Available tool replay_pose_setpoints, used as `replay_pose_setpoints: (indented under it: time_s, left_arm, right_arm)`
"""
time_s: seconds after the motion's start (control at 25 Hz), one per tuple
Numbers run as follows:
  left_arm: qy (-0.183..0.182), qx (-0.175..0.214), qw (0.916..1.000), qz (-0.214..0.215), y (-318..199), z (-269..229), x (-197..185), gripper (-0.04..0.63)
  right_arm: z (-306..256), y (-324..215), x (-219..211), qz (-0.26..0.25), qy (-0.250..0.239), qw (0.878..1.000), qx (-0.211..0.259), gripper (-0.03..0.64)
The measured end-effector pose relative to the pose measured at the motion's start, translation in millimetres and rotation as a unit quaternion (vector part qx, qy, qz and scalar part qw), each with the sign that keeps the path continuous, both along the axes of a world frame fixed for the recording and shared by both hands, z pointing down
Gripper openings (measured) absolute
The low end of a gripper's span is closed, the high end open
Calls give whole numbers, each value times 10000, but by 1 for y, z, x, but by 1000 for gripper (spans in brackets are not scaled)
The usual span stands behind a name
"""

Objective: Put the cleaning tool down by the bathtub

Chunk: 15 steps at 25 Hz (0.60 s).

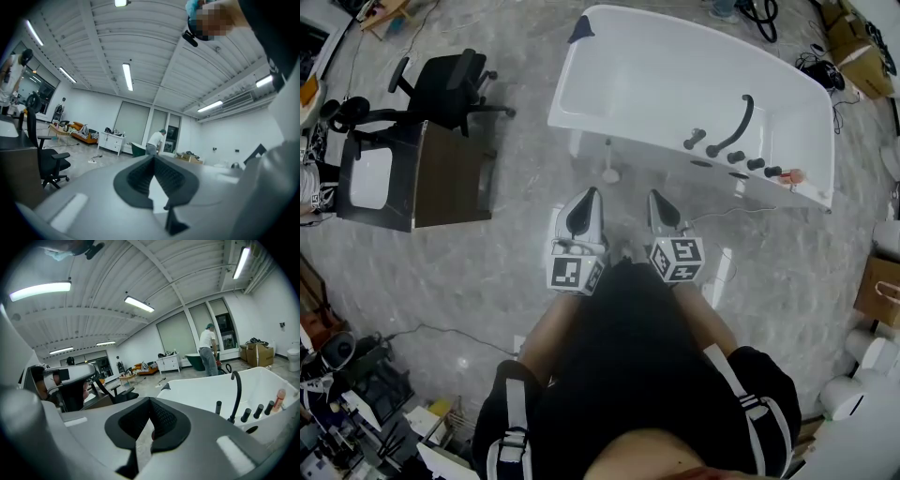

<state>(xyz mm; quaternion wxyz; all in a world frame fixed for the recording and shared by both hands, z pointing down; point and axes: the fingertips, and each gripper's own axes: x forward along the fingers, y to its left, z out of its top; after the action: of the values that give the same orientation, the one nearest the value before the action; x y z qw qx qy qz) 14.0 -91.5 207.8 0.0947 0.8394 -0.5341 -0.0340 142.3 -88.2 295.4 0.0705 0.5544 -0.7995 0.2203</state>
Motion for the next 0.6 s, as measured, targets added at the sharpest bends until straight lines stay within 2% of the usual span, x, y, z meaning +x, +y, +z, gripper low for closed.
replay_pose_setpoints:
  time_s: [0.28, 0.6]
  left_arm:
    - [24, -4, 10000, 46, 19, -4, 5, 6]
    - [12, 62, 10000, 46, 31, -7, 3, 6]
  right_arm:
    - [-28, 24, 5, -4, -73, 9998, 208, -2]
    - [-35, 36, 8, 12, -14, 9996, 274, -2]
